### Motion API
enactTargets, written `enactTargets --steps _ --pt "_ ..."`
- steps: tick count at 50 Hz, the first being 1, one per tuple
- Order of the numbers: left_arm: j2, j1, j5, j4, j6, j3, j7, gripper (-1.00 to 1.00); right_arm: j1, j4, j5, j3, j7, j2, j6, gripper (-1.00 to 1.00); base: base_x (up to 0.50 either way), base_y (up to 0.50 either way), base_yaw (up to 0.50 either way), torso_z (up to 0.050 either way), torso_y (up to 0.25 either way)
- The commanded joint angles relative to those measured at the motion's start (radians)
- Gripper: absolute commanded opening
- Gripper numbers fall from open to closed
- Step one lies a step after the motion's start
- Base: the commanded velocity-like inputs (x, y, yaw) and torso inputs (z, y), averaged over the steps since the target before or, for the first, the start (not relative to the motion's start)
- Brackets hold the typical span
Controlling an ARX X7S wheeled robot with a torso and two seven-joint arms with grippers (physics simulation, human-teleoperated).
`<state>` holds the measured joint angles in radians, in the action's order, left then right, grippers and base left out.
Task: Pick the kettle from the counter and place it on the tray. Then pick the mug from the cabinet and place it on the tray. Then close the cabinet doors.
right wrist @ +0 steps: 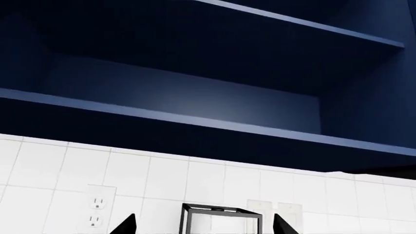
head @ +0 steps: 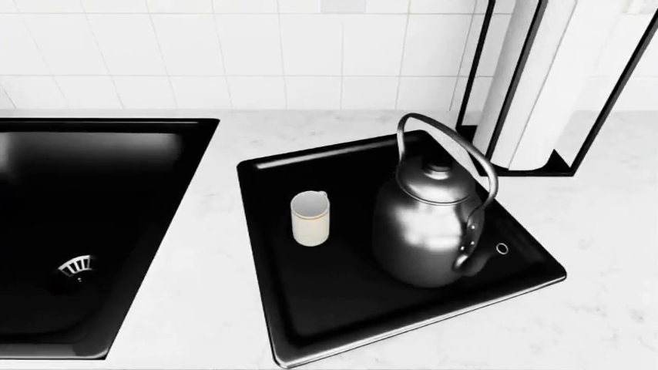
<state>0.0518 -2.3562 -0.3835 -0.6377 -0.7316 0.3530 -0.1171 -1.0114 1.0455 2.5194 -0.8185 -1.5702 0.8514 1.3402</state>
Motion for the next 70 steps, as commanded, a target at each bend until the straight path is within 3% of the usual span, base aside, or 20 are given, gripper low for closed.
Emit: enactTargets --steps 1,11,27,55,61,65,70 --pt "-0.051 0.0 -0.15 -0.198 0.07 0.214 0.095 1.0 0.003 0.002 0.015 -0.017 0.0 -0.017 0.012 1.0 0.0 0.0 0.0 0.0 0.0" --pt "-0.051 0.001 -0.194 -0.276 0.15 0.378 0.098 1.0 0.006 0.002 0.017 -0.02 0.0 -0.023 0.016 1.0 0.0 0.0 0.0 0.0 0.0" --pt "-0.05 0.028 -0.389 -0.408 0.294 0.767 0.064 1.0 0.02 0.002 0.016 -0.029 0.0 -0.047 0.038 1.0 0.0 0.0 0.0 0.0 0.0" --pt "-0.05 0.143 -0.265 -0.466 0.351 1.113 0.022 1.0 0.068 0.002 -0.001 -0.061 0.0 -0.152 0.146 1.0 0.0 0.0 0.0 0.0 0.0" --pt "-0.048 0.147 -0.241 -0.469 0.376 1.132 0.016 1.0 0.068 0.002 -0.006 -0.056 0.0 -0.157 0.15 1.0 0.0 0.0 0.0 0.0 0.0" --pt "-0.013 0.086 -0.38 -0.445 0.404 0.959 -0.051 1.0 0.052 0.002 -0.009 -0.039 0.0 -0.154 0.139 1.0 0.0 0.0 0.0 0.0 0.0" --pt "0.164 0.025 -0.593 -0.147 0.375 0.719 -0.203 1.0 0.022 0.002 -0.021 -0.001 0.0 -0.138 0.124 1.0 0.0 0.0 0.0 0.0 0.0"
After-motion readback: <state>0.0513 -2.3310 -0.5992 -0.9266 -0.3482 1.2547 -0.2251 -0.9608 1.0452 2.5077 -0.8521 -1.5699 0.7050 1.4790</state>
